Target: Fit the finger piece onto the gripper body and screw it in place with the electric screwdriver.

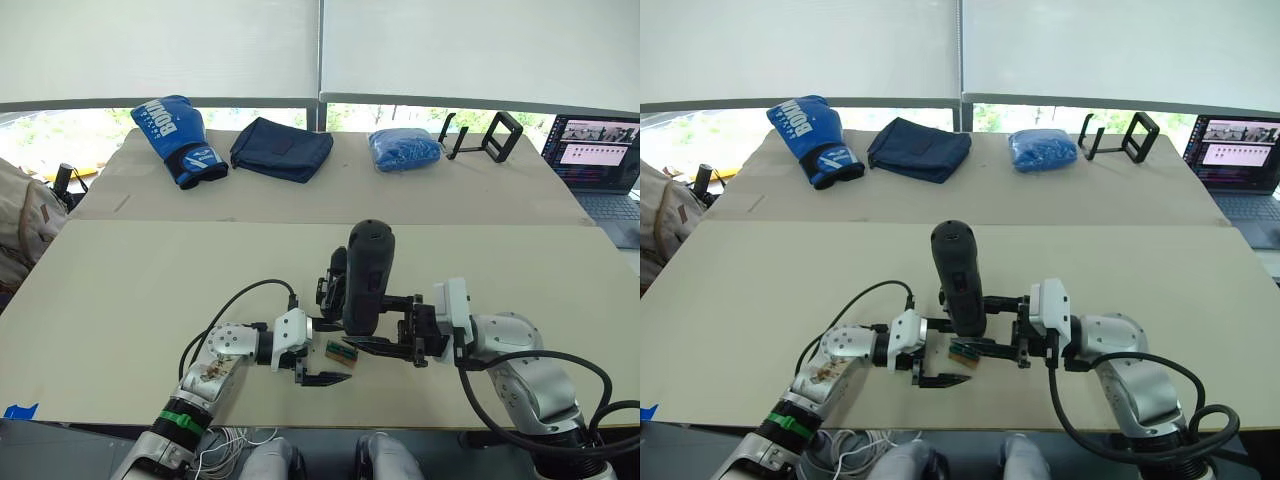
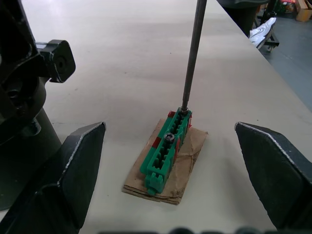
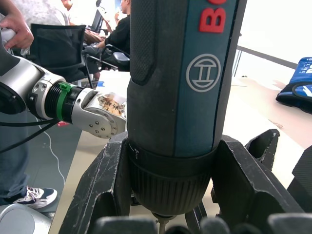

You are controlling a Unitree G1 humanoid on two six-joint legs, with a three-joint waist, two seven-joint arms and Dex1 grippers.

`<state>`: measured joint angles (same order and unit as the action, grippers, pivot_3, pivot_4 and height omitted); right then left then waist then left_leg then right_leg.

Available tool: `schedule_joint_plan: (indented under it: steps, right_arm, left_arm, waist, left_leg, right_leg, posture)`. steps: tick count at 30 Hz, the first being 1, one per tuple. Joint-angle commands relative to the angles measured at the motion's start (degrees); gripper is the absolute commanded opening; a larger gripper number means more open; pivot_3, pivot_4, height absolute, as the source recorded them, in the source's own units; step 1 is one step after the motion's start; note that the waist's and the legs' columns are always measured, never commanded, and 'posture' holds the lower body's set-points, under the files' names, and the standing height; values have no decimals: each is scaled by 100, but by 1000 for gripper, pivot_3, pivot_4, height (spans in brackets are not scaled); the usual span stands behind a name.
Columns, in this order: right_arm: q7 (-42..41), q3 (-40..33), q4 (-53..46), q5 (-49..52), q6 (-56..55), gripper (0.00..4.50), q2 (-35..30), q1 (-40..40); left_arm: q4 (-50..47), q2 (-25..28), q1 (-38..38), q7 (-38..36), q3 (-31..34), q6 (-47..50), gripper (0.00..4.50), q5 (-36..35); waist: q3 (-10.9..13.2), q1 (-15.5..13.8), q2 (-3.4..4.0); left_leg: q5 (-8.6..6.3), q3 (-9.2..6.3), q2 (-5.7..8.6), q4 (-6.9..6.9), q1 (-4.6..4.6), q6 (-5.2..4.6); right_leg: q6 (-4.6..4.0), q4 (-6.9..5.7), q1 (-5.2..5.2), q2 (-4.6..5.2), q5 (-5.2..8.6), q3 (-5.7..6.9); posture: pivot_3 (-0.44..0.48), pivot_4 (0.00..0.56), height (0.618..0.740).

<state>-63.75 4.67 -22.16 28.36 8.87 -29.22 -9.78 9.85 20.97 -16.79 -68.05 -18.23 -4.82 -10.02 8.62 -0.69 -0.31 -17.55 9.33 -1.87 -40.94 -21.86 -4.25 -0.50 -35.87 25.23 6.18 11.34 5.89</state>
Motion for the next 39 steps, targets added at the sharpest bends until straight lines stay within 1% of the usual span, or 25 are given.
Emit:
schedule_joint_plan:
  steps: [1, 14, 26, 39]
  right_arm:
    - [-25, -118, -239, 221, -156, 1938, -9, -35]
    - [52, -38, -158, 74, -195, 1938, 41, -88]
    - [33, 151, -140, -167, -245, 1938, -46, -69]
    - [48, 103, -178, -64, -294, 1938, 13, -98]
  left_arm:
    - [56, -3, 141, -3, -163, 114, 4500, 63]
    - [44, -10, 158, 8, -164, 107, 4500, 60]
    - [88, -19, 173, 9, -160, 47, 4500, 59]
    - [156, -26, 147, 7, -157, 3, 4500, 71]
  waist:
    - [0, 0, 0]
    - [0, 0, 0]
    - [0, 0, 0]
    - [0, -1, 0]
  left_leg:
    - [0, 0, 0, 0, 0, 0]
    - [-1, 0, 0, 0, 0, -1]
    - [-1, -1, 0, 1, 1, -1]
    - [-2, -1, 0, 1, 1, -2]
  right_leg:
    - [0, 0, 0, 0, 0, 0]
    - [0, 1, 0, 1, 0, 0]
    - [1, 1, -1, 4, 1, 0]
    - [1, 2, -1, 5, 1, 0]
  posture:
    - [0, 150, 740]
    - [0, 150, 740]
    - [0, 150, 740]
    - [0, 150, 740]
